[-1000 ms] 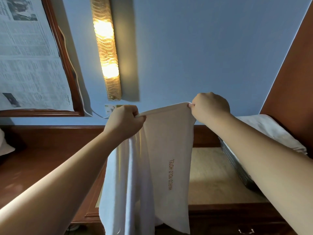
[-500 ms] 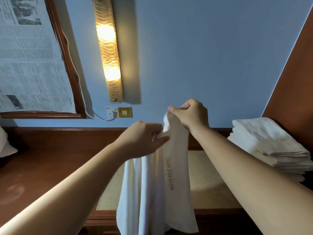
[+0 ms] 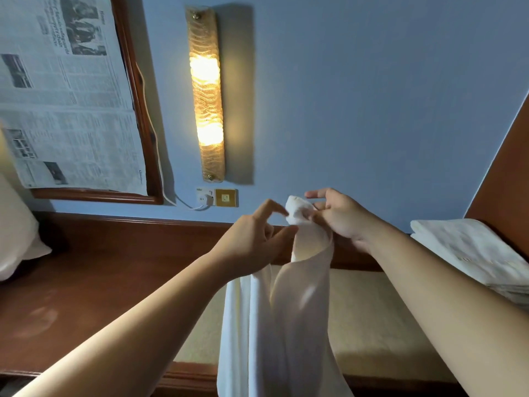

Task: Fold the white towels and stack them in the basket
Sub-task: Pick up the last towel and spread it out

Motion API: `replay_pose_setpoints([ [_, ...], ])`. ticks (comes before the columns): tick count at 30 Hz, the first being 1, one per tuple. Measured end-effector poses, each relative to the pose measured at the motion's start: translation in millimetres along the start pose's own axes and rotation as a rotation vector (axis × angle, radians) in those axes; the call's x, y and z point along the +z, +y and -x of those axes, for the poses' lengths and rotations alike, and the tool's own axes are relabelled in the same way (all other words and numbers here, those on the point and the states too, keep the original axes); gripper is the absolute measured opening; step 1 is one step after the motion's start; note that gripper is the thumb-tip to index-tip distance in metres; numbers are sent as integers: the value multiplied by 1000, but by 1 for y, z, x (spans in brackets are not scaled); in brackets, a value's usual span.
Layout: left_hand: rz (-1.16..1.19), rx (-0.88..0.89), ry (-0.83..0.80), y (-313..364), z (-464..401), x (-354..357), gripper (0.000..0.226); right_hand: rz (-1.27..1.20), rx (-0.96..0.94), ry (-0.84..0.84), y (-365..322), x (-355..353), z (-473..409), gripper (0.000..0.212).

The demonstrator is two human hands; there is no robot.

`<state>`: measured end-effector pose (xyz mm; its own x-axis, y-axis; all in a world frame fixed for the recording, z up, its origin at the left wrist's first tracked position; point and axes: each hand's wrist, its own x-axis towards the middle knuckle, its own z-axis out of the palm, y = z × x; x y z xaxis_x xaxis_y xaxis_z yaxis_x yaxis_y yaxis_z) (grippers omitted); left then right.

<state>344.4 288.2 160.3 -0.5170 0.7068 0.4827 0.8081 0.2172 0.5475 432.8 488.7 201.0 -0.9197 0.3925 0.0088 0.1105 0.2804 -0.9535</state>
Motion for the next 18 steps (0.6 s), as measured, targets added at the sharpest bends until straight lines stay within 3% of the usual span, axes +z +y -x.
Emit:
replay_pose_setpoints([
  [3, -38, -29, 32, 10, -15, -6, 48, 174, -82, -91, -6, -2, 7, 44],
  [7, -108, -77, -80, 23, -31, -12, 34, 452, -187, -68, -16, -4, 12, 43],
  [10, -163, -101, -101, 25, -39, -15, 32, 439, -223, -50, -13, -10, 12, 40],
  [13, -211, -97, -25, 24, -42, -15, 22, 490, -248, 4, -5, -11, 13, 33],
  [16, -311, -57, 88, 26, -42, -11, 18, 641, -303, 167, 11, -1, 12, 8],
  [18, -352, -46, 135, 27, -43, -10, 18, 635, -295, 258, 27, 1, 9, 15],
])
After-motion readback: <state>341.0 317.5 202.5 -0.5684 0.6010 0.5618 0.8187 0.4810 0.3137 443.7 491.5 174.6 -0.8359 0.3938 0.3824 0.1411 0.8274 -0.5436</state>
